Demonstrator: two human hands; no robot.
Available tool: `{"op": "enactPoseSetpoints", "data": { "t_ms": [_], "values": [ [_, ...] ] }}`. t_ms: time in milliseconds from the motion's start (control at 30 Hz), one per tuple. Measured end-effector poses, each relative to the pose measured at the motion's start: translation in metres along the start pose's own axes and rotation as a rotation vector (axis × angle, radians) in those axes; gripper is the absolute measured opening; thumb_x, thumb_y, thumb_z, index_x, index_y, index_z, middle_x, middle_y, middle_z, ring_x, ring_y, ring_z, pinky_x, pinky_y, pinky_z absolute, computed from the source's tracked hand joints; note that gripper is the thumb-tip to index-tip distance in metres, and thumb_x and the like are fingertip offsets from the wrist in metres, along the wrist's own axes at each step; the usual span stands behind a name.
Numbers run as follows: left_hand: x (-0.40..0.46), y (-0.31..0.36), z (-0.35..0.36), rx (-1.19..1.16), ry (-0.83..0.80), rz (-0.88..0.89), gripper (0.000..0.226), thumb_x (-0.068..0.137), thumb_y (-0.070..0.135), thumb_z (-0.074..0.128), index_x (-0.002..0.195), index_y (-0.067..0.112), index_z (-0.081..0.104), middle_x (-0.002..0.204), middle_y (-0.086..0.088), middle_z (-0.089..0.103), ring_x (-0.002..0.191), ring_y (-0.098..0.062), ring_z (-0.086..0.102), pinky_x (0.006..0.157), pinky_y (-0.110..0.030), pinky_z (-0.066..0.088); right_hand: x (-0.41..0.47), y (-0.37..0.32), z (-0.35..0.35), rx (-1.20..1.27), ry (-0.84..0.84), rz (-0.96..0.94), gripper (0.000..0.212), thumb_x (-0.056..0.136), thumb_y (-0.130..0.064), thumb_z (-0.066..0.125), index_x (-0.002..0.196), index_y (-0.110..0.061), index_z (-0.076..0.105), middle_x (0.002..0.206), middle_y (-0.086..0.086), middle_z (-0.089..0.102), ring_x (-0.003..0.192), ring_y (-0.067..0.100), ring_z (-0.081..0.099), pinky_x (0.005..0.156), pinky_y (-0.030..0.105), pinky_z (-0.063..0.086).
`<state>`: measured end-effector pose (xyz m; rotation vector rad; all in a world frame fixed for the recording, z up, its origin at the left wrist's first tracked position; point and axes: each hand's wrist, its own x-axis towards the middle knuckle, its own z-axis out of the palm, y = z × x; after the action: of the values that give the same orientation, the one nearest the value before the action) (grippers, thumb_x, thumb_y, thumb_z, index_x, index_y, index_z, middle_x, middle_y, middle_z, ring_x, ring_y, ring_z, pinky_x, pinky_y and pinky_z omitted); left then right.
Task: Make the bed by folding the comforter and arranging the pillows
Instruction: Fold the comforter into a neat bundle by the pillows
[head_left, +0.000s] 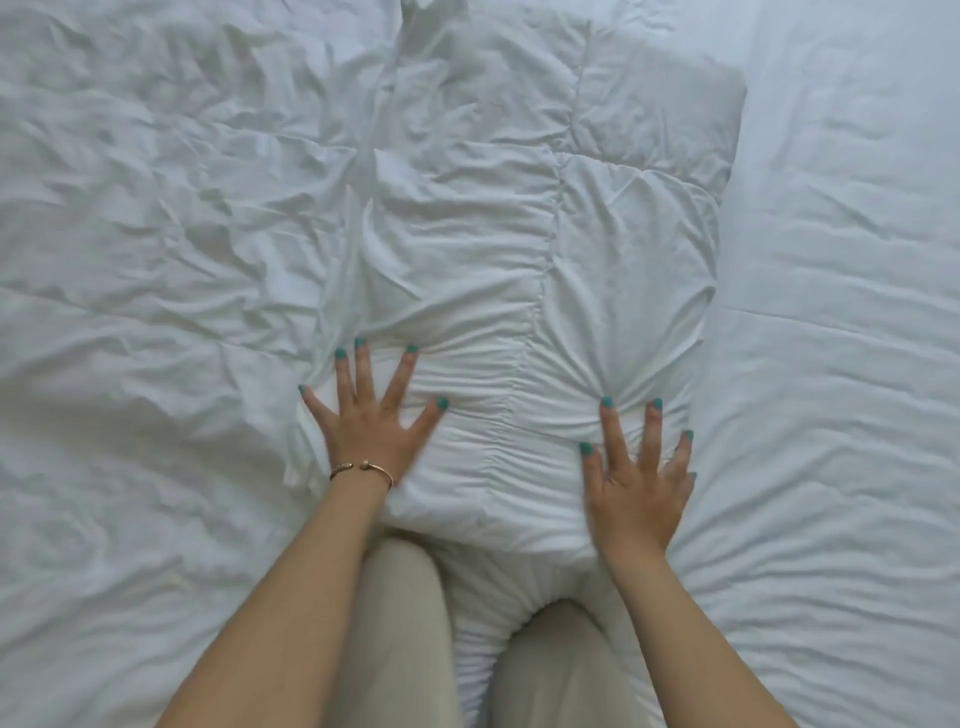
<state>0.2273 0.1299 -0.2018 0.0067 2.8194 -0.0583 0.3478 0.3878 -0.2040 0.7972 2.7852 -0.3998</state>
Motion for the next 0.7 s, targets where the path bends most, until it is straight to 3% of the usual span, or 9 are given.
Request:
{"op": "enactPoseSetpoints", "data": {
  "t_ms": [167, 233, 300, 433, 533, 633, 700],
  "values": [
    [-0.004, -0.008, -0.003, -0.078, 0.063, -0.010, 0.081, 0.076, 0.089, 0.016, 0.147, 0.055, -0.003, 0.163, -0.001, 0.003, 0.149, -0.021, 0.003, 0.102, -0.076, 0.005, 0.000, -0.002, -0.004, -0.020, -0.041, 0.015, 0.055, 0.095, -0.061, 0.028, 0.149, -0.049, 0.023, 0.163, -0.005, 0.011, 0.142, 0.043, 0.016, 0.101, 0.065, 0.034],
    [-0.017, -0.012, -0.006, -0.149, 0.073, -0.052, 0.080, 0.078, 0.086, 0.019, 0.149, 0.052, 0.004, 0.162, -0.005, 0.009, 0.149, -0.021, 0.008, 0.102, -0.075, 0.012, 0.001, -0.004, -0.008, -0.088, -0.118, 0.057, 0.054, 0.096, -0.060, 0.022, 0.147, -0.058, 0.003, 0.162, -0.012, -0.008, 0.145, 0.038, 0.006, 0.108, 0.067, 0.021],
    [-0.027, -0.022, -0.007, -0.178, 0.043, -0.019, 0.075, 0.083, 0.079, 0.020, 0.150, 0.048, 0.006, 0.162, -0.007, 0.011, 0.149, -0.021, 0.009, 0.106, -0.071, 0.012, -0.005, -0.023, -0.012, -0.118, -0.168, 0.226, 0.054, 0.099, -0.055, 0.017, 0.145, -0.058, -0.012, 0.160, -0.014, -0.019, 0.147, 0.033, -0.002, 0.111, 0.067, 0.007],
    [-0.016, -0.075, -0.012, -0.127, -0.049, 0.263, 0.068, 0.088, 0.070, 0.015, 0.149, 0.045, -0.001, 0.162, -0.001, 0.011, 0.149, -0.019, 0.011, 0.115, -0.058, 0.004, -0.024, -0.142, -0.013, 0.024, -0.085, 0.556, 0.060, 0.101, -0.028, 0.033, 0.155, -0.030, 0.007, 0.163, -0.001, -0.005, 0.148, 0.032, -0.001, 0.114, 0.060, 0.008],
    [0.028, -0.133, -0.016, -0.062, -0.081, 0.540, 0.065, 0.090, 0.065, 0.011, 0.150, 0.041, 0.008, 0.161, 0.005, 0.016, 0.148, -0.024, 0.016, 0.118, -0.052, 0.006, -0.039, -0.258, 0.014, 0.110, -0.026, 0.350, 0.062, 0.097, -0.019, 0.040, 0.155, -0.018, 0.018, 0.164, 0.001, 0.004, 0.150, 0.030, 0.001, 0.115, 0.059, 0.005],
    [0.092, -0.207, -0.022, -0.047, 0.002, 0.677, 0.055, 0.096, 0.045, 0.021, 0.147, 0.028, 0.035, 0.154, -0.004, 0.036, 0.141, -0.028, 0.035, 0.113, -0.053, 0.027, -0.038, -0.366, 0.043, 0.067, 0.012, -0.230, 0.056, 0.093, -0.026, 0.047, 0.148, -0.021, 0.039, 0.159, 0.004, 0.026, 0.147, 0.026, 0.021, 0.116, 0.055, 0.013],
    [0.140, -0.267, -0.023, -0.027, 0.090, 0.745, 0.053, 0.096, 0.042, 0.029, 0.145, 0.024, 0.040, 0.151, -0.007, 0.040, 0.138, -0.029, 0.040, 0.111, -0.053, 0.033, -0.016, -0.421, 0.065, 0.043, 0.015, -0.397, 0.050, 0.093, -0.035, 0.045, 0.142, -0.025, 0.049, 0.154, 0.003, 0.036, 0.144, 0.027, 0.031, 0.114, 0.057, 0.025]
  ]
}}
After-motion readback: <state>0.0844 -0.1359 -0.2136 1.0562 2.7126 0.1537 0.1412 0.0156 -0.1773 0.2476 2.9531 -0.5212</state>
